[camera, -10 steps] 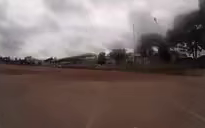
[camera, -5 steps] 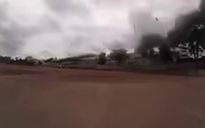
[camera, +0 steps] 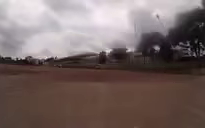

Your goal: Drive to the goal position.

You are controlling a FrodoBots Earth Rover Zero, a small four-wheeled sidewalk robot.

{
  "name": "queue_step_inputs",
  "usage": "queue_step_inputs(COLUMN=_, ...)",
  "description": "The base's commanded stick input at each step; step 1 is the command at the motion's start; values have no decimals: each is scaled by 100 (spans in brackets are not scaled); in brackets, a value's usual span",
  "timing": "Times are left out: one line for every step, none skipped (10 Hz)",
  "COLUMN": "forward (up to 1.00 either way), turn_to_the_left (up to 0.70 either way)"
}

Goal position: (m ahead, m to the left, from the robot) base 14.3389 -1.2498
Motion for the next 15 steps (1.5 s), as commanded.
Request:
queue_step_inputs(forward=67, turn_to_the_left=0)
queue_step_inputs(forward=67, turn_to_the_left=0)
queue_step_inputs(forward=67, turn_to_the_left=0)
queue_step_inputs(forward=67, turn_to_the_left=0)
queue_step_inputs(forward=67, turn_to_the_left=0)
queue_step_inputs(forward=67, turn_to_the_left=0)
queue_step_inputs(forward=67, turn_to_the_left=0)
queue_step_inputs(forward=67, turn_to_the_left=0)
queue_step_inputs(forward=67, turn_to_the_left=0)
queue_step_inputs(forward=67, turn_to_the_left=0)
queue_step_inputs(forward=67, turn_to_the_left=0)
queue_step_inputs(forward=67, turn_to_the_left=-34)
queue_step_inputs(forward=67, turn_to_the_left=-34)
queue_step_inputs(forward=67, turn_to_the_left=-34)
queue_step_inputs(forward=67, turn_to_the_left=-34)
